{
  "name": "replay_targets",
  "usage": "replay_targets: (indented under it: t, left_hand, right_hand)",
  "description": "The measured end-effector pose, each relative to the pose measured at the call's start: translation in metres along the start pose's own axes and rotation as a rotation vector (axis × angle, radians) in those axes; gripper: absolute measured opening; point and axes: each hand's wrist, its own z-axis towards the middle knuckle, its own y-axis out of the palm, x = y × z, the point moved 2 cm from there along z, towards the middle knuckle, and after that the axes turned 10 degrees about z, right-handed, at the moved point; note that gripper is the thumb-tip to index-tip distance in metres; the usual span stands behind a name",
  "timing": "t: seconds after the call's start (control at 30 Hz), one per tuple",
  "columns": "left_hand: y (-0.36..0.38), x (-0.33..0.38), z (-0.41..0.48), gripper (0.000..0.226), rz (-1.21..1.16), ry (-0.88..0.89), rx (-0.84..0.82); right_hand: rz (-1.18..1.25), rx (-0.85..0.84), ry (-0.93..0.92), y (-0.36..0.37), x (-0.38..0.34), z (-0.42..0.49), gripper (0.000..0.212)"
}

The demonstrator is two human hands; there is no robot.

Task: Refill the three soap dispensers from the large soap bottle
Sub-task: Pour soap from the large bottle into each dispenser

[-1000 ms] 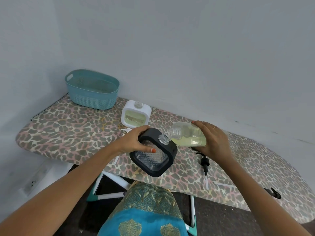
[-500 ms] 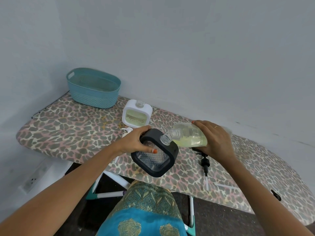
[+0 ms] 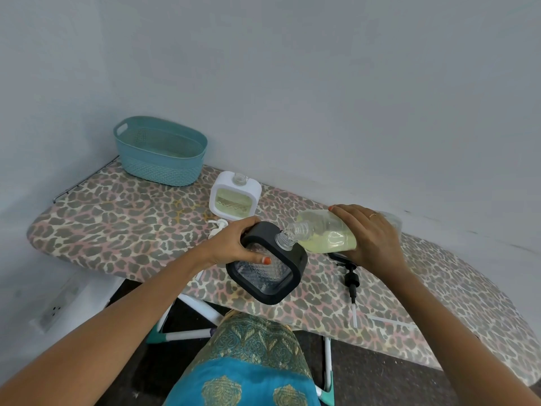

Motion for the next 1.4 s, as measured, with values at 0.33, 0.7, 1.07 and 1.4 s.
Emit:
replay_targets:
  t: [0.33,0.7,1.07,1.4]
  left_hand:
    - [0.000,0.000,-0.001,0.074,-0.028,0.011,0.017]
    - [0.002,0.000,-0.002,0.074,-0.058,0.023,0.008]
    - [0.003,-0.005,0.002,0.076,-0.055,0.026,0.016]
    - [0.003,-0.007,0.003,0.075,-0.029,0.030,0.027]
  right_hand:
    - [-0.009,0.004,-0.012,-0.004,0.001,0.002,0.077]
    - [-0.015,-0.003,-0.006,-0.007,0.003,0.005,0.082]
    - [-0.035,-0.030,-0.010,-0.008,0.007,0.005,0.088]
    - [-0.028,-0.038,-0.002,-0.010,0.008,0.006,0.087]
